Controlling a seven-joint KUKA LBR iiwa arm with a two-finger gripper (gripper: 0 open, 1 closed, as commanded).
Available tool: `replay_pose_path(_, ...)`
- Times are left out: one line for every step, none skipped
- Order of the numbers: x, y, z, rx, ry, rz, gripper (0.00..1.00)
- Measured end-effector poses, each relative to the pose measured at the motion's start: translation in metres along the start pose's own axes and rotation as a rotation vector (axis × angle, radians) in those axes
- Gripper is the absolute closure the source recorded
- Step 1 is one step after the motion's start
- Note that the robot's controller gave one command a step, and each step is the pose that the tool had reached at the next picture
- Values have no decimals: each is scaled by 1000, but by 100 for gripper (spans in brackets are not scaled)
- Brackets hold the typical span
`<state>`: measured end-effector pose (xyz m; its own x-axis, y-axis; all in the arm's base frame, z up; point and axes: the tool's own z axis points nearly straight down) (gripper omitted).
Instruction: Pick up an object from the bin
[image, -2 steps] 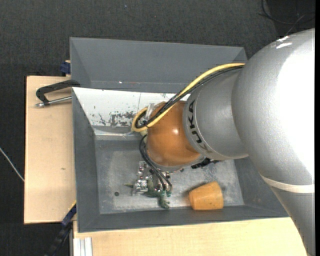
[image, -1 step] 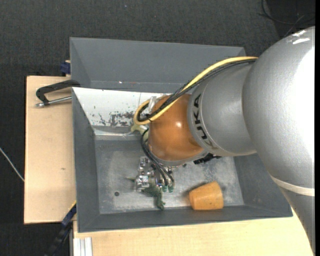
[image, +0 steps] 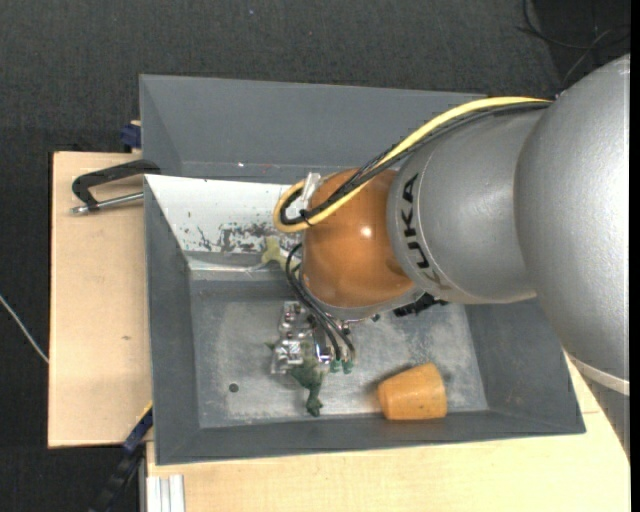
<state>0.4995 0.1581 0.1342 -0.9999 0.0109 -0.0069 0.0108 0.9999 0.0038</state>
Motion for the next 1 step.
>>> replay_pose_path(-2, 1, -47, 0, -2, 0, 100)
